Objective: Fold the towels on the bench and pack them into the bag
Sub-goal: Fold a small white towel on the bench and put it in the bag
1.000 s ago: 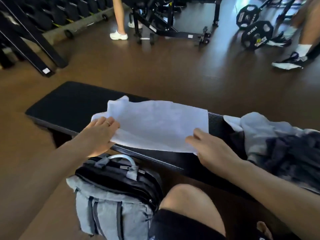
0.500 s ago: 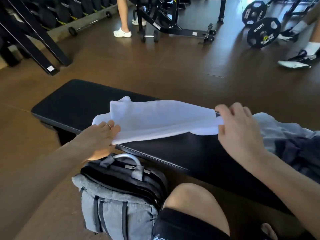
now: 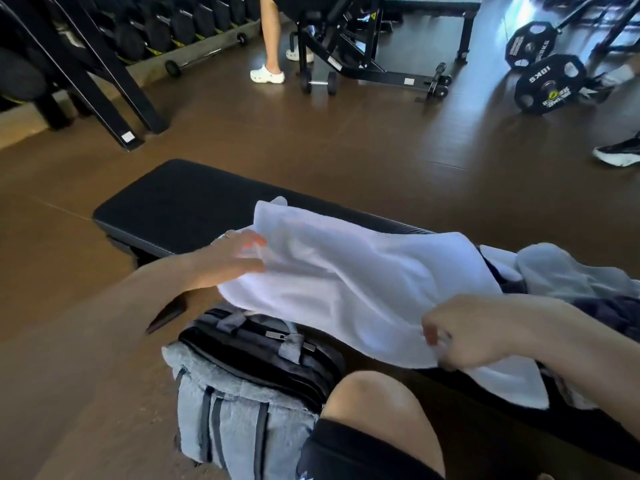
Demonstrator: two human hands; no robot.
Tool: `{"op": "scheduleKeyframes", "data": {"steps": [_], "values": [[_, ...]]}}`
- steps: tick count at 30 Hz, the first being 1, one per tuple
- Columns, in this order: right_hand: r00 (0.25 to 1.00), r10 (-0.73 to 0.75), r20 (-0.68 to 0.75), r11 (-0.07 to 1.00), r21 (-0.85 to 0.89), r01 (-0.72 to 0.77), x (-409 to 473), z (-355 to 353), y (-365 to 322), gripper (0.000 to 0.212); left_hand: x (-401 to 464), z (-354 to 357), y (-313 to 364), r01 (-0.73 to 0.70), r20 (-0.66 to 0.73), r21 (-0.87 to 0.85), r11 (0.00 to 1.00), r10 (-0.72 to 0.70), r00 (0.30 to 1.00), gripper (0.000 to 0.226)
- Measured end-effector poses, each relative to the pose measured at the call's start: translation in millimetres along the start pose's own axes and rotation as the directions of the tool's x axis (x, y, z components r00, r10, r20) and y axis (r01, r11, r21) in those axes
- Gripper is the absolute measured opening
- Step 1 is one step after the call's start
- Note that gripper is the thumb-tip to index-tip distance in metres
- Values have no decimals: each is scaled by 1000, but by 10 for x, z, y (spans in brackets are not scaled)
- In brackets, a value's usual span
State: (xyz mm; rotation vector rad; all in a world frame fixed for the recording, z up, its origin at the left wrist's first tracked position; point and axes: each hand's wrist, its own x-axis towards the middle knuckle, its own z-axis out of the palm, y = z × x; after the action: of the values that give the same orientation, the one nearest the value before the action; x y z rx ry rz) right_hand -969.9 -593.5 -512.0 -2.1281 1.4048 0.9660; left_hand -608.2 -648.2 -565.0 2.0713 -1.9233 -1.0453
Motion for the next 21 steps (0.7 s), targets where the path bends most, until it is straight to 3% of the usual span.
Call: {"op": "scheduleKeyframes", "data": {"steps": [1, 3, 7, 13, 18, 21], "values": [[997, -24, -76, 999, 27, 26, 45, -130, -31, 30, 66, -14, -33, 6, -129, -54, 999, -13, 992, 47], [965, -54, -258, 990, 111, 85, 184, -374, -162, 22, 169, -6, -64, 47, -289, 5, 999, -44, 956, 46], [823, -166, -543, 928, 196, 316, 892, -603, -552, 40, 258, 129, -113, 135, -244, 130, 982, -100, 965, 46], [684, -245, -687, 938, 10, 347, 1846, -765, -950, 49, 347, 382, -213, 233, -326, 295, 927, -131, 936, 52], [746, -124, -654, 973, 67, 220, 2384, -887, -700, 39, 441, 247, -354, 442, -467, 293, 848, -277, 840, 50], [738, 41, -674, 985, 153, 85, 2512, -956, -557, 52, 471, 116, -354, 529, -492, 203, 824, -382, 783, 51]]}}
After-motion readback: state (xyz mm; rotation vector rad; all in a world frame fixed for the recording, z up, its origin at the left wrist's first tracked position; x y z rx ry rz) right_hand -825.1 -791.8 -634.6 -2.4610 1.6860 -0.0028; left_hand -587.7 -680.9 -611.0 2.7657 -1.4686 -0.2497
